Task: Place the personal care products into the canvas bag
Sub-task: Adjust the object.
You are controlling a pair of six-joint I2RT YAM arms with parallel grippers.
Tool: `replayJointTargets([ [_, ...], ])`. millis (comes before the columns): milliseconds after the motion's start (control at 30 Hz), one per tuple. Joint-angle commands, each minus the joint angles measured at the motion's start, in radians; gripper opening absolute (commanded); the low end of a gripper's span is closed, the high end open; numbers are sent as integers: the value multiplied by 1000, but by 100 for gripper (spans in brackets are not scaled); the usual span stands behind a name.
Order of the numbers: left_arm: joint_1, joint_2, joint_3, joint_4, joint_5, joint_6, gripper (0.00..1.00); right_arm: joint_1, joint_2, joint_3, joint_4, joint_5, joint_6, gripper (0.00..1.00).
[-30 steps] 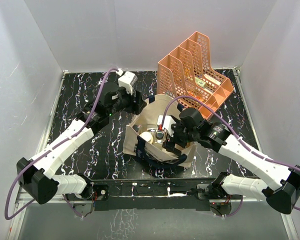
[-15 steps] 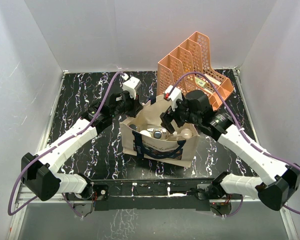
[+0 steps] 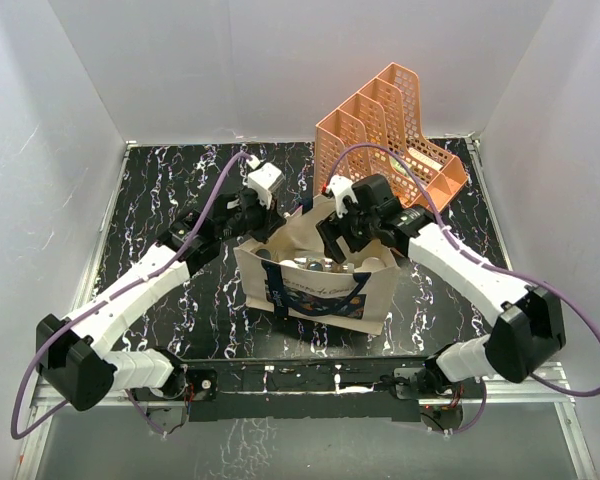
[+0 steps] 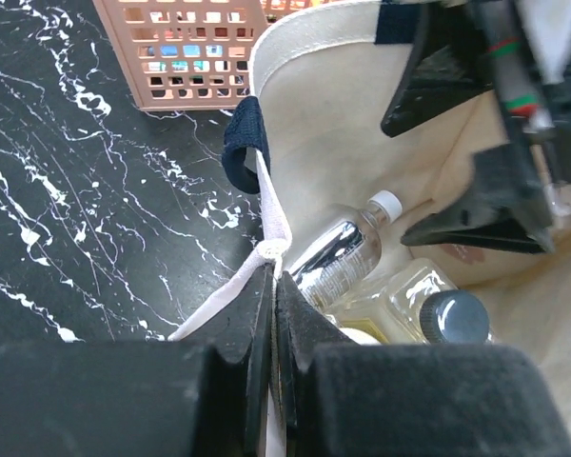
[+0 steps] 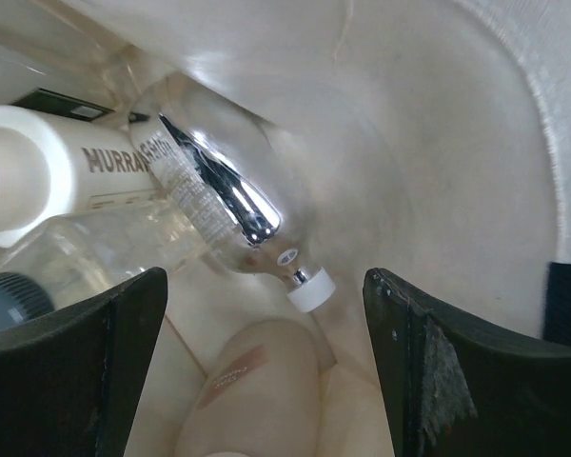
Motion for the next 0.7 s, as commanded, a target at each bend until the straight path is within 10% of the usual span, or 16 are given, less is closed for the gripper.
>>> replayJointTargets([
  [0,-2,-60,-57,-20,86,70,0,4,52,51,-42,34,63,86],
  [667,-4,-65,-91,22,25,15,0,143,131,-242,95,203,333,97],
])
